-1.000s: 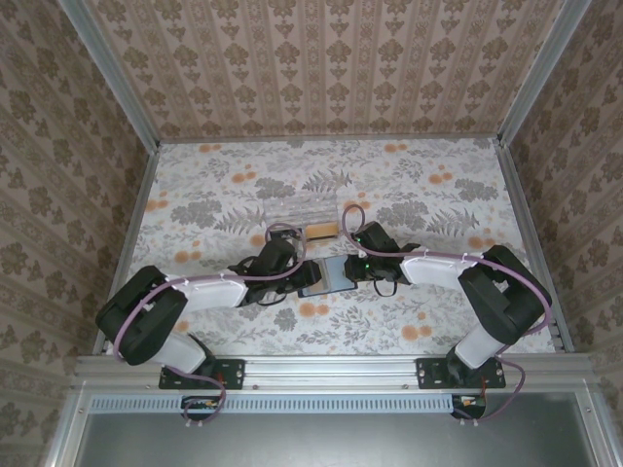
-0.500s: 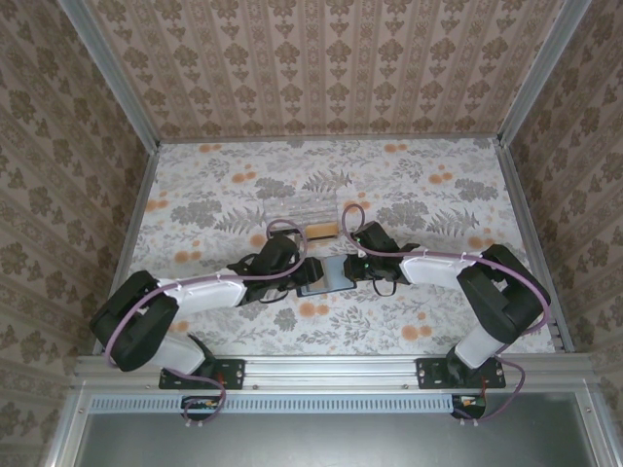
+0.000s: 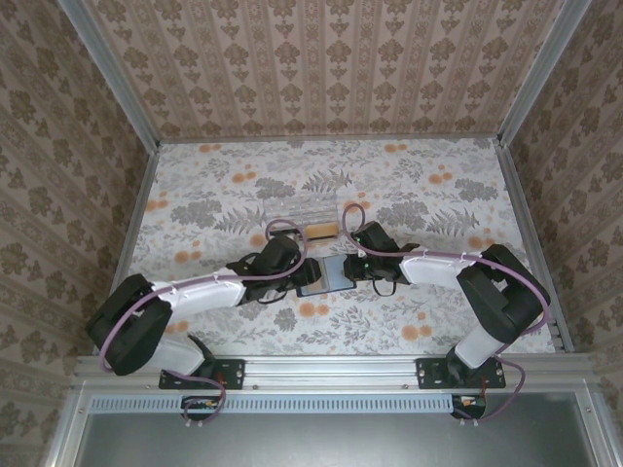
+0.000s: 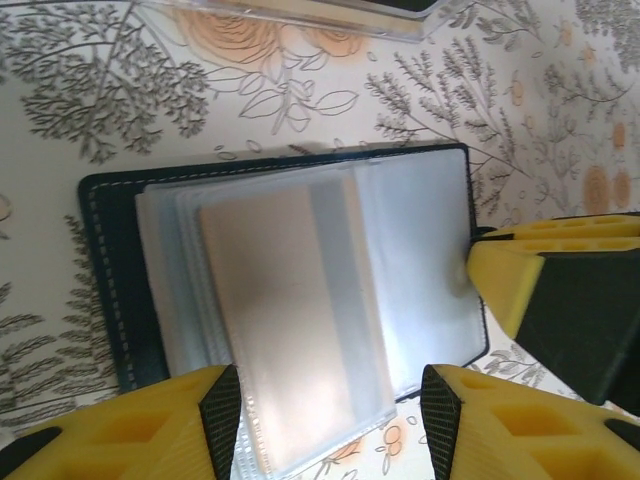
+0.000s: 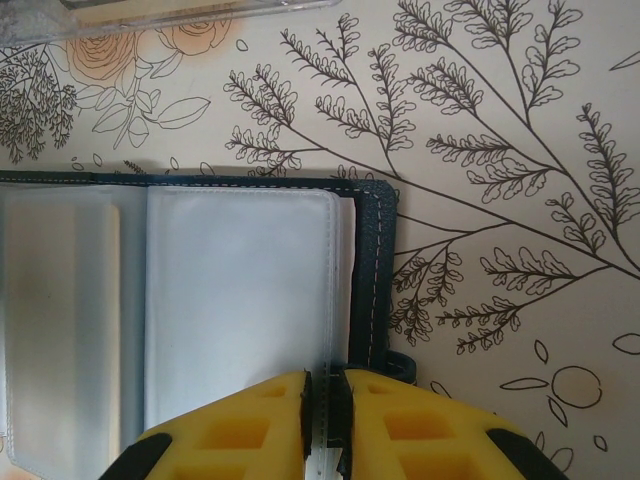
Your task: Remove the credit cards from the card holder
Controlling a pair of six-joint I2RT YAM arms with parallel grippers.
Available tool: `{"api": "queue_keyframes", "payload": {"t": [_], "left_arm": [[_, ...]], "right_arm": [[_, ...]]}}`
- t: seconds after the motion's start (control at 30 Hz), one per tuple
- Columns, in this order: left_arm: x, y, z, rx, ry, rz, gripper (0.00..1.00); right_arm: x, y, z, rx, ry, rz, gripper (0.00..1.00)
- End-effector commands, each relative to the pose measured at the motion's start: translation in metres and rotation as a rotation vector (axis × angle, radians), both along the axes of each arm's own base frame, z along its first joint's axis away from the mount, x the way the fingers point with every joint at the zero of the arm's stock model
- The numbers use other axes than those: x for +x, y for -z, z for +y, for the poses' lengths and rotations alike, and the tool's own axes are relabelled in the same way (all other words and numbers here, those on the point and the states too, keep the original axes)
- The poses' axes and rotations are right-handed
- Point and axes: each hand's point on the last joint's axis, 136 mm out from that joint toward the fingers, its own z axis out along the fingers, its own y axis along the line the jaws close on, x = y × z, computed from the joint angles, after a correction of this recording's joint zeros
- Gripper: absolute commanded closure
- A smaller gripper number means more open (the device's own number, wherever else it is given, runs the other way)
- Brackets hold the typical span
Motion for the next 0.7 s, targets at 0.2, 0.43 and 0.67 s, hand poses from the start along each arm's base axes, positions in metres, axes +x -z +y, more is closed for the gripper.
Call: {"api": "queue_keyframes", "payload": {"t": [0.2,0.43,0.67], "left_arm": [[-0.002,0.012,-0.009,0.016,0.024,0.037,0.47],[-0.005,0.016,-0.007,0.043,0.022,0.046,0.46],[-0.006,0.024,-0.014,0.02,0.037,0.072,0.47]], "right_arm": [[-0.019,0.021,-0.007,-0.036,-0.006,0.089,0.8],[-0.019,0.022,-0.007,-0.036,-0.006,0.089,0.8],[-0.019,0.022,-0.007,-0.033,-0.007,0.089,0.8]]}}
